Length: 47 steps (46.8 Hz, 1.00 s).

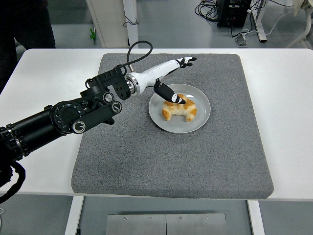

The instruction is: Place the bread on the plate

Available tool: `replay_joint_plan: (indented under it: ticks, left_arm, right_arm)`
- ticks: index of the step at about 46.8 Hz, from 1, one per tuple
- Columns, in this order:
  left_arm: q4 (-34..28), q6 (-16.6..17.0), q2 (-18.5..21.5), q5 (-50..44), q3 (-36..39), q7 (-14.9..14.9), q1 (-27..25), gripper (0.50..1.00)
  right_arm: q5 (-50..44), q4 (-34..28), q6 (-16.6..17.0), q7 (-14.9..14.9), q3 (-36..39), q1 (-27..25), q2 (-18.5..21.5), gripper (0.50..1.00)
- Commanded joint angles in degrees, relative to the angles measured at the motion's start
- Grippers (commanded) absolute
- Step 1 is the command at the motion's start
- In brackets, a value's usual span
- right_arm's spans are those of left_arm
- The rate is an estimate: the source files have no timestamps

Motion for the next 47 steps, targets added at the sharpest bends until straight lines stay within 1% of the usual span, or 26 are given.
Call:
replay_joint_plan:
  ticks: [1,6,20,23,30,34,39,44,47]
  left_arm:
    - [0.00,-0.01,0.11,-5.09,-0.83,-0.72,0.03,0.968]
    - [0.08,0.08,0.64,-9.58,-1.97,-0.81,0.03,0.969]
    - [0.08,0.52,2.31,-14.41,-9.44,-0.81,1.43,0.969]
    - [0.34,0.52,2.84,-16.17,-9.79,-1.08,1.43,0.969]
    - [1.05,0.61,3.89,-22.32,-9.79,-3.27,1.34,0.969]
    - [1.22,1.22,4.15,-24.61,-9.79,-3.45,1.34,0.969]
    - [2.45,2.98,3.98,-27.86,-9.88,-3.54,1.34,0.969]
    - [3.51,3.24,3.89,-31.72,-9.79,-3.63,1.43,0.969]
    - [4.39,3.24,3.89,-33.57,-9.79,-4.33,1.52,0.969]
  right_arm:
    - [0.00,0.00,0.00,0.00,0.00,0.05,0.00,1.000]
    - [0.00,0.00,-0.08,0.00,0.00,-0.03,0.00,1.000]
    - [0.00,0.00,0.00,0.00,0.00,-0.03,0.00,1.000]
    - [0.00,0.00,0.00,0.08,0.00,0.05,0.00,1.000]
    - [0.00,0.00,0.00,0.00,0.00,0.05,0.00,1.000]
    - [0.00,0.00,0.00,0.00,0.00,-0.03,0.00,1.000]
    - [0.00,0.00,0.00,0.08,0.00,-0.03,0.00,1.000]
    - [0.00,0.00,0.00,0.08,0.00,-0.03,0.00,1.000]
    - [0.00,0.00,0.00,0.00,0.00,0.05,0.00,1.000]
